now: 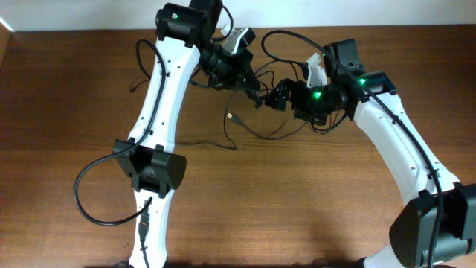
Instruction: Untangle cables
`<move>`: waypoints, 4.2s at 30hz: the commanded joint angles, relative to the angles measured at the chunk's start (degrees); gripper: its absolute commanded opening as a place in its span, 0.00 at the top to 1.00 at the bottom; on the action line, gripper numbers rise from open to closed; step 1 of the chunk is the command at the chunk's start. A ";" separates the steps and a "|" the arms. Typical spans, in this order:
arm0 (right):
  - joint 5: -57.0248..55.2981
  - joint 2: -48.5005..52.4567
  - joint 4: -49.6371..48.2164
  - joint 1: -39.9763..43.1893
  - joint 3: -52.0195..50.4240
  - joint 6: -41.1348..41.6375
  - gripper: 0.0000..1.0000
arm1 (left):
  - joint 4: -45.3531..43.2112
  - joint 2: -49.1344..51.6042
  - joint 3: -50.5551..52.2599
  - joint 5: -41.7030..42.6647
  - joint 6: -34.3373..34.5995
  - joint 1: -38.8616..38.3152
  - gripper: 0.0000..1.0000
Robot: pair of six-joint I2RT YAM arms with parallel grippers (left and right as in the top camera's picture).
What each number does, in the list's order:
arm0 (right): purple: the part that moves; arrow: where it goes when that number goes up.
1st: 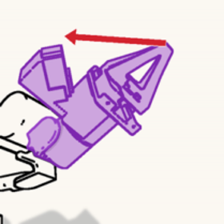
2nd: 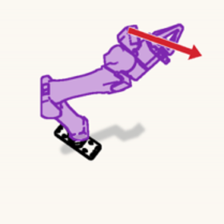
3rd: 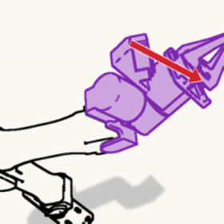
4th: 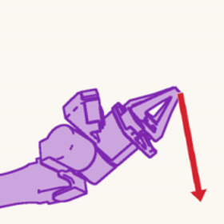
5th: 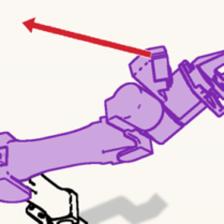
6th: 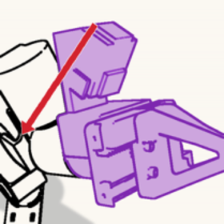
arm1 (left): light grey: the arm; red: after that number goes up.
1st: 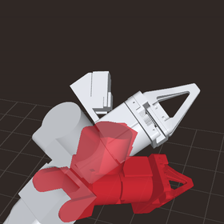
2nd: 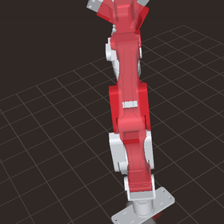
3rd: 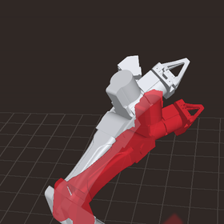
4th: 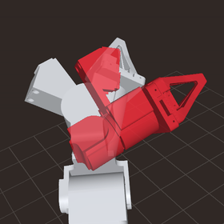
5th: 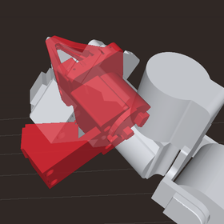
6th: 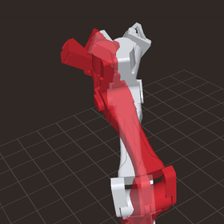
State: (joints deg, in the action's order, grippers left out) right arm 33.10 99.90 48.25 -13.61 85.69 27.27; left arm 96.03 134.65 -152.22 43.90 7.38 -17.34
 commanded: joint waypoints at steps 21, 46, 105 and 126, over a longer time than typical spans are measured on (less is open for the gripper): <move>4.90 0.02 -1.99 -0.26 -0.31 0.17 0.02 | -0.17 0.02 -1.05 0.24 0.33 -0.15 1.00; 11.28 0.02 -8.87 -0.15 -0.31 -0.02 0.02 | -2.03 0.02 -1.03 -7.52 4.61 -0.13 1.00; -23.28 1.05 3.72 -0.15 -0.31 6.14 0.02 | -0.87 0.02 -1.03 -33.55 11.17 0.61 1.00; -3.78 1.09 -5.62 -1.05 -0.31 -0.02 0.02 | -1.88 0.02 -1.03 -4.20 6.64 0.46 1.00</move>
State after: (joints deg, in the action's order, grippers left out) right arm 32.25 100.36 42.81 -13.89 85.67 28.21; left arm 93.62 134.82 -152.22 35.35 16.53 -16.71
